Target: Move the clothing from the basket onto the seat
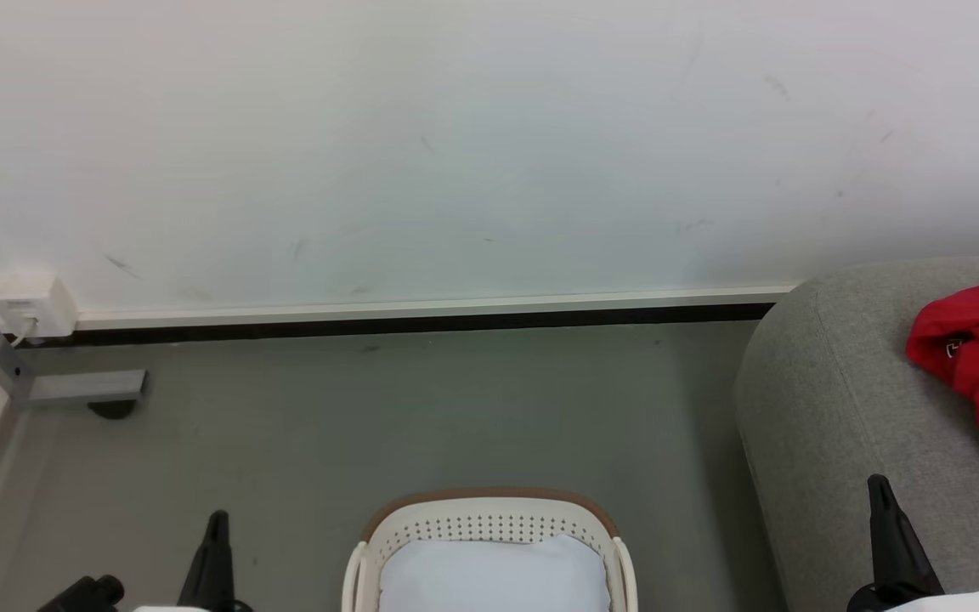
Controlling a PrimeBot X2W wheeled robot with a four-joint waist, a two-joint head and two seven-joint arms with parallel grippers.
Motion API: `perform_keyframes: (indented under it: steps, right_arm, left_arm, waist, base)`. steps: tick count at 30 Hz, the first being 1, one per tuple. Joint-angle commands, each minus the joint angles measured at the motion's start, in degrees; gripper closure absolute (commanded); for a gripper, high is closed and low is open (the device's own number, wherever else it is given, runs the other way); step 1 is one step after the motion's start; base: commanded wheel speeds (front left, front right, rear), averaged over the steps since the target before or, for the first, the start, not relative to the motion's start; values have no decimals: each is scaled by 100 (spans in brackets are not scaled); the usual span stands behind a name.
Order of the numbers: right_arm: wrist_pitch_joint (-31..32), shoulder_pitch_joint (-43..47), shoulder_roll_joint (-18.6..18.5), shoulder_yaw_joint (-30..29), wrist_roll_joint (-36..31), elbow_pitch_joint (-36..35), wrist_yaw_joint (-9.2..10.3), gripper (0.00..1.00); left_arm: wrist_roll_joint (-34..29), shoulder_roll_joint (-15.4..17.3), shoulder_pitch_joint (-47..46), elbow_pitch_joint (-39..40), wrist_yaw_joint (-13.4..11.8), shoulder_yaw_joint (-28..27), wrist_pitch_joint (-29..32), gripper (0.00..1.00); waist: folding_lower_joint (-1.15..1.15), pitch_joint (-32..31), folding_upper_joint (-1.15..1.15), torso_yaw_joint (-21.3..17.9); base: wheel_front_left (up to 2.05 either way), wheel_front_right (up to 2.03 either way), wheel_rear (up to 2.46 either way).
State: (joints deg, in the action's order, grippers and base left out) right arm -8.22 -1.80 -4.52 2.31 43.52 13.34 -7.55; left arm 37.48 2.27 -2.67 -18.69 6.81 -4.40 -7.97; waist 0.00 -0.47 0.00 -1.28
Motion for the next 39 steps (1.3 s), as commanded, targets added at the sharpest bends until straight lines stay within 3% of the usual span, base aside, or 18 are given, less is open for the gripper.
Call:
perform_keyframes:
  steps: [1, 39]
  right_arm:
    - [23, -158, -11, -47, 173, -48, 3, 100]
    - [724, -326, 42, -433, 2558, 5, 6, 100]
  left_arm:
    - [172, 44, -147, 94, 26, -22, 42, 100]
    - [2828, 65, -274, 290, 53, -126, 752, 100]
  waist:
    - [0, 0, 0, 1]
    - [0, 25, 0, 51]
  base:
    - [0, 0, 0]
    - [0, 0, 0]
